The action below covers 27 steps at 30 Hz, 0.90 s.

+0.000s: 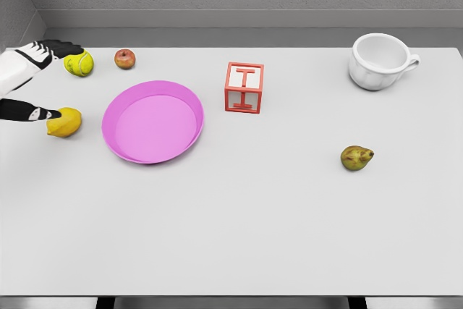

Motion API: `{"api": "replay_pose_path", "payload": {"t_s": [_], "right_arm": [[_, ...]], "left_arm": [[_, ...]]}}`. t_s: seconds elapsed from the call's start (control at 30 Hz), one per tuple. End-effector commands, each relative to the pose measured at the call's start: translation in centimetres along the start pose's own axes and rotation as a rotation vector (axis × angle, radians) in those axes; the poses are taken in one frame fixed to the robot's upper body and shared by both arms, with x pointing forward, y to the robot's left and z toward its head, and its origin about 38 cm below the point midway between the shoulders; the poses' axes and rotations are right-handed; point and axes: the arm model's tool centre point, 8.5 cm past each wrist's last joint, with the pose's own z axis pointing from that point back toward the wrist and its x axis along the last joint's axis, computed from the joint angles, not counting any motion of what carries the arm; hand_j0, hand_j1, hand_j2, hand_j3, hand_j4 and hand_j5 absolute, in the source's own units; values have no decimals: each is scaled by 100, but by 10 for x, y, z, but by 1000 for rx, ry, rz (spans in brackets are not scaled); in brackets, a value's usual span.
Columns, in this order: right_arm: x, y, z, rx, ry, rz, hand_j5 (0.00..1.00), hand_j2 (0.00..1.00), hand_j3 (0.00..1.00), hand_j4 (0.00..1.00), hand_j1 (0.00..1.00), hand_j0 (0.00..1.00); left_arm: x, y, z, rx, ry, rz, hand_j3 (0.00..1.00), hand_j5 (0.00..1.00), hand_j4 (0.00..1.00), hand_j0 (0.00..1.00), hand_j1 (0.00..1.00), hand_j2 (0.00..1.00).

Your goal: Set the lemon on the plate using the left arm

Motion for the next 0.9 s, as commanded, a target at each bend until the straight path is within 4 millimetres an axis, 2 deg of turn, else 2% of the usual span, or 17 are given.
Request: {"api": "replay_pose_path", "payload": {"t_s": [0.0, 0.1, 0.23, 0.37, 0.47, 0.6, 0.67, 0.77, 0.83, 0.87], "right_arm": [[-2, 1, 0, 3, 6, -10, 100, 100, 100, 100, 100, 100], [-1, 0, 0, 3, 3, 2, 100, 100, 100, 100, 100, 100], [-1, 0, 0, 3, 3, 2, 100, 100, 100, 100, 100, 100], [-1, 0, 0, 3, 3, 2, 100, 100, 100, 100, 100, 100], [-1, 0, 0, 3, 3, 2, 100, 100, 100, 100, 100, 100], [-1, 0, 0, 3, 3, 0, 100, 100, 100, 100, 100, 100], [-1, 0, 0, 2, 1, 1, 100, 100, 100, 100, 100, 100], [-1, 0, 0, 3, 3, 2, 100, 100, 100, 100, 100, 100], [-1, 0, 0, 3, 3, 2, 100, 100, 100, 100, 100, 100], [-1, 0, 0, 3, 3, 2, 100, 100, 100, 100, 100, 100]], "left_arm": [[3, 2, -1, 6, -11, 1, 100, 100, 100, 100, 100, 100], [-2, 3, 4, -40, 17, -53, 100, 100, 100, 100, 100, 100], [-10, -20, 17, -279, 60, -84, 100, 100, 100, 100, 100, 100], [-15, -22, 20, -298, 77, -75, 100, 100, 100, 100, 100, 100], [-14, -37, 22, -411, 76, -60, 100, 100, 100, 100, 100, 100], [-15, -41, 20, -447, 76, -56, 100, 100, 100, 100, 100, 100], [-30, -43, 27, -442, 125, -29, 100, 100, 100, 100, 100, 100], [-67, -45, 34, -395, 232, 43, 100, 100, 100, 100, 100, 100], [-69, -51, 24, -411, 233, 36, 100, 100, 100, 100, 100, 100], [-67, -55, 11, -423, 225, 2, 100, 100, 100, 100, 100, 100]]}}
